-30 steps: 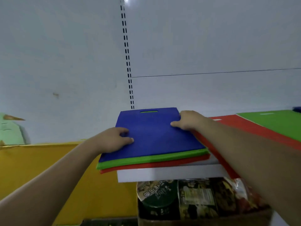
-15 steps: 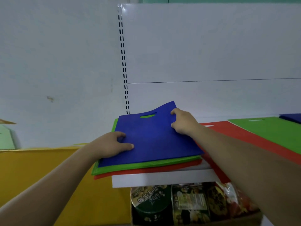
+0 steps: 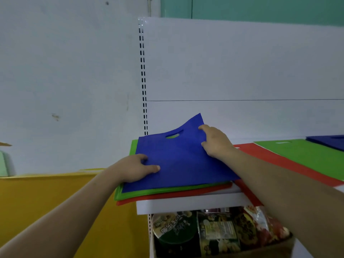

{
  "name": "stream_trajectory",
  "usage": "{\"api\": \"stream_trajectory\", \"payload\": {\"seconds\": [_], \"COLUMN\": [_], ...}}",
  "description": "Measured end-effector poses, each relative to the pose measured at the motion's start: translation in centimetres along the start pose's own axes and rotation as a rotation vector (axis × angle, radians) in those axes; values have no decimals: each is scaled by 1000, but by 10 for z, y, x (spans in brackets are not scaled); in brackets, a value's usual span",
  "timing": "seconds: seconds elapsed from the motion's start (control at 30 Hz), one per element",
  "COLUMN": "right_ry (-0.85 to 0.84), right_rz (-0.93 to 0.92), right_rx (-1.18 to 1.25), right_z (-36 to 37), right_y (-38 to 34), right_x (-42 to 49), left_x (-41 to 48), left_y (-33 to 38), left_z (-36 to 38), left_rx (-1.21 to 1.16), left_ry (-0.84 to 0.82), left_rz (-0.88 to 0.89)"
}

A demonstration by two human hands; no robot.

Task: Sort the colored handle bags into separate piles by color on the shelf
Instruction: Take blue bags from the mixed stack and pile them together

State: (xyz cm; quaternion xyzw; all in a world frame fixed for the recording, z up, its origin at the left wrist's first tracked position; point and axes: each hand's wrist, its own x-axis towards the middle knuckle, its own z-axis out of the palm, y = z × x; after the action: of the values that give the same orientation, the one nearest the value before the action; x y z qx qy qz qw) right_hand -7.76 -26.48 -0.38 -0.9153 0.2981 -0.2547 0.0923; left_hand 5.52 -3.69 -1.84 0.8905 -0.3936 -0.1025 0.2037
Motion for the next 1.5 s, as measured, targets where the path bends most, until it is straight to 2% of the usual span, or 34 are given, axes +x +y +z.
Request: {"api": "stream_trajectory", "payload": {"seconds": [0.13, 0.37, 0.43, 0.57, 0.63, 0.7, 0.77, 0.93, 1.07, 1.5], "right_ry": [124, 410, 498, 641, 700, 747, 780, 830, 853, 1027], "right_rz": [-18, -71, -63, 1, 50, 94, 129, 231, 333, 594], "right_rx": [-18, 298, 337, 372, 360, 336, 307, 275, 247, 33], "right_z": [-17, -46, -56, -77, -89, -100, -111, -146, -179, -306], "right_y": [-6, -28, -35, -39, -36, -32, -26, -4, 20, 101], "right_x": [-11, -46, -59, -89, -105, -123, -142, -192, -238, -439], "left_x": [1, -2, -1, -5, -8, -14, -22, -50, -74, -206], "left_y": [-5, -6, -5, 6, 15, 27, 41, 89, 135, 312], "left_z": [-3, -9, -10, -11, -11, -9, -3, 17, 39, 136], "left_rx": [-17, -165, -301, -763, -936, -1047, -1057, -916, -853, -979], "left_ry": [1, 42, 84, 225, 180, 67, -7, 54, 41, -201], "left_rz": [52, 118, 167, 292, 338, 412, 490, 684, 810, 930]}}
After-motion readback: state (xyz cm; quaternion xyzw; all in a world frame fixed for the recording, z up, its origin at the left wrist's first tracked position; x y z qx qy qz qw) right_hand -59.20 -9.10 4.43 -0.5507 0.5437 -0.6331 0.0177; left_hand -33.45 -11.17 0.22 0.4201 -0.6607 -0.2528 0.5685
